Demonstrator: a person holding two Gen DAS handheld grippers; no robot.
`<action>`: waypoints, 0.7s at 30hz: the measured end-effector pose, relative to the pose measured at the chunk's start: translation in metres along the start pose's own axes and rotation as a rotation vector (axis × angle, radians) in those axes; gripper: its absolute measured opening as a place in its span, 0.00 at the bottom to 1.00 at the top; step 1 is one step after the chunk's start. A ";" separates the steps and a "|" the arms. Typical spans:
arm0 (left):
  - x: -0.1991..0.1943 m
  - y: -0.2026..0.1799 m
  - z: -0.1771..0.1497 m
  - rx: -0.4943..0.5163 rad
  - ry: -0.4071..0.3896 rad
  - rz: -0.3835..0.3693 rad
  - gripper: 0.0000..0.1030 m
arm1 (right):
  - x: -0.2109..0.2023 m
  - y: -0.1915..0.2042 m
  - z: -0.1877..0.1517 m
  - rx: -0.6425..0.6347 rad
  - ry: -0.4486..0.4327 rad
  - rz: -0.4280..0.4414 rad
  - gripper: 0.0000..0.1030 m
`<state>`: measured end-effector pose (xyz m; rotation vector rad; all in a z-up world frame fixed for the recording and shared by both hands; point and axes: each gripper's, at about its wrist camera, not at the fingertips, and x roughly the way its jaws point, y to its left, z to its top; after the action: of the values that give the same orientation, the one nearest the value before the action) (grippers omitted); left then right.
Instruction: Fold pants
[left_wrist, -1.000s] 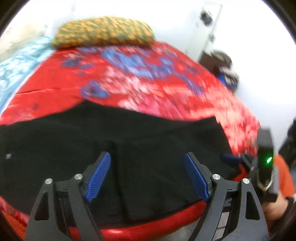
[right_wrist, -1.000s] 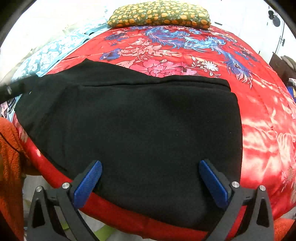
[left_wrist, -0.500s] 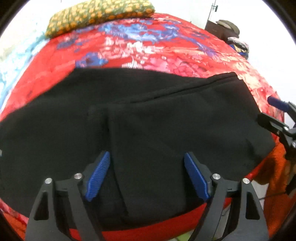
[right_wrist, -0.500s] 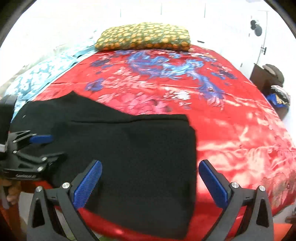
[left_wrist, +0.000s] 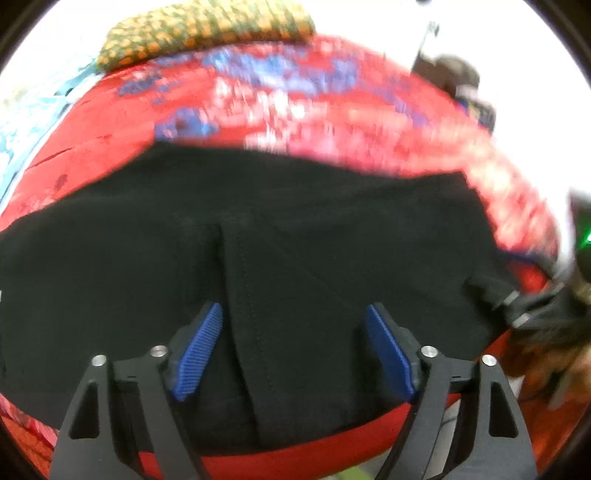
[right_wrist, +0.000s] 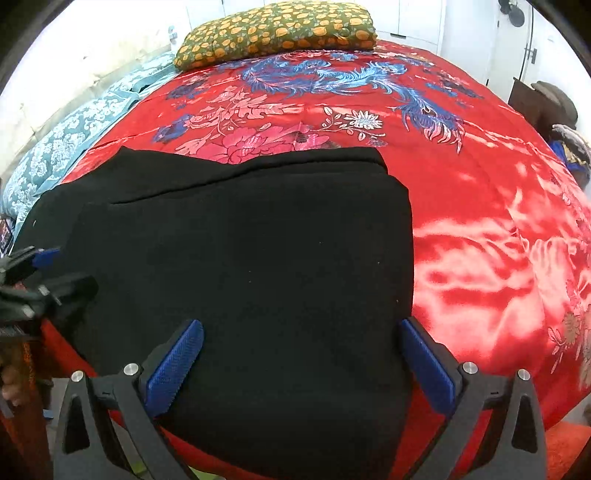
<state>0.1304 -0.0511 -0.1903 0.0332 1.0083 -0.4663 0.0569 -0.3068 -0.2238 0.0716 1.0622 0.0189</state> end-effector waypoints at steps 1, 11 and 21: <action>-0.011 0.006 0.007 -0.015 -0.050 -0.008 0.81 | 0.000 0.000 -0.001 0.000 -0.002 0.001 1.00; 0.062 0.150 0.074 -0.113 -0.024 0.379 1.00 | 0.000 0.000 0.000 -0.001 -0.001 -0.003 1.00; 0.073 0.154 0.078 -0.087 -0.006 0.409 1.00 | 0.003 -0.001 0.001 0.006 -0.006 0.007 1.00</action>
<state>0.2854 0.0424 -0.2364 0.1570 0.9848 -0.0491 0.0593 -0.3080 -0.2257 0.0808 1.0562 0.0216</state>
